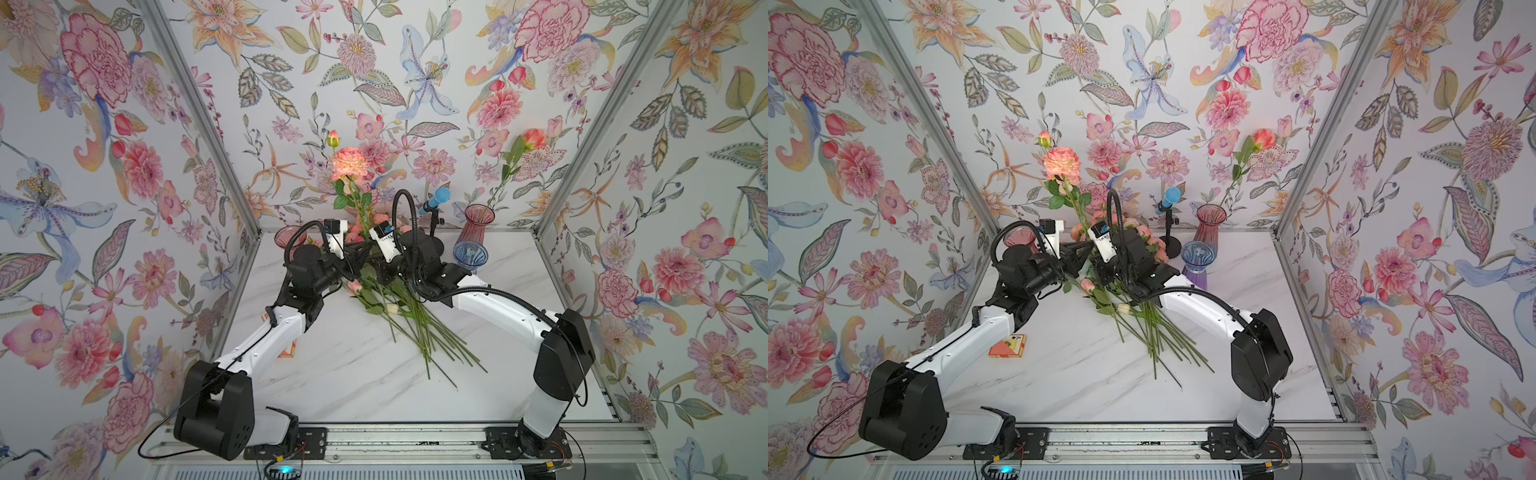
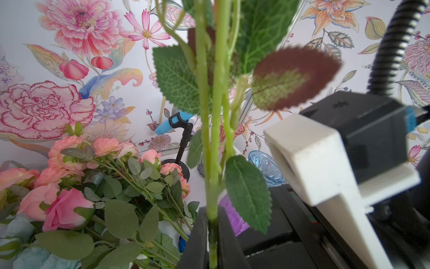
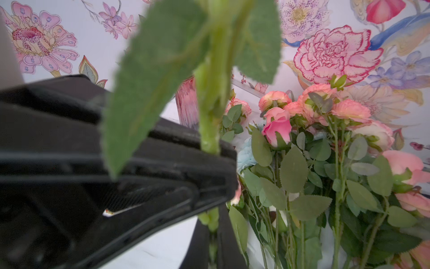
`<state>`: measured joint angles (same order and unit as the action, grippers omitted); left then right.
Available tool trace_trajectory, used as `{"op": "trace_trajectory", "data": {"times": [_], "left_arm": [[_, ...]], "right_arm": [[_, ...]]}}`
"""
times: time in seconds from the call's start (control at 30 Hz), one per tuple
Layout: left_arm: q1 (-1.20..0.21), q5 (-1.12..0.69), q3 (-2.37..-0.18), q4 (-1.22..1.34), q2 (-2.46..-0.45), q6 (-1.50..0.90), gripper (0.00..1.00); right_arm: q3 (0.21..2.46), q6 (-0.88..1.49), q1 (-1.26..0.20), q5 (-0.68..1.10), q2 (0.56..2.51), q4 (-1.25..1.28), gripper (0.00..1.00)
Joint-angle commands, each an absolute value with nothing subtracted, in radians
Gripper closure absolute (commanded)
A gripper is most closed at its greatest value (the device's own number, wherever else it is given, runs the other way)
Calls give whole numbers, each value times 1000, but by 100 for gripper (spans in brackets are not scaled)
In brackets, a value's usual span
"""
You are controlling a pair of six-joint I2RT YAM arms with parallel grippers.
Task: Place the pink flowers into the vase
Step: Place the flower in the vase.
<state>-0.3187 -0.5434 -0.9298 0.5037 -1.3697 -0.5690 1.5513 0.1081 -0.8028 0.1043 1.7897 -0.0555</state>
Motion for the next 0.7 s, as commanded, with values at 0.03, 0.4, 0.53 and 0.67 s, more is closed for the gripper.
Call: {"op": "trace_trajectory", "data": {"times": [0.03,0.4,0.53,0.67], "left_arm": [[-302,-490,-948,457,-1365,-536,59],[-288,-470,-947,445,-1341,-514,0],[-289,-452,-963,424,-1337,-488,0],[-296,-424,-970,442,-1307,-475,0]], "right_arm": [[1560,95,-768,38,1760,-26,100],[1639,0,-671,13,1725,-21,100],[1717,-40,-608,20,1719,13,100],[1803,-75,-564,26,1718,46,100]]}}
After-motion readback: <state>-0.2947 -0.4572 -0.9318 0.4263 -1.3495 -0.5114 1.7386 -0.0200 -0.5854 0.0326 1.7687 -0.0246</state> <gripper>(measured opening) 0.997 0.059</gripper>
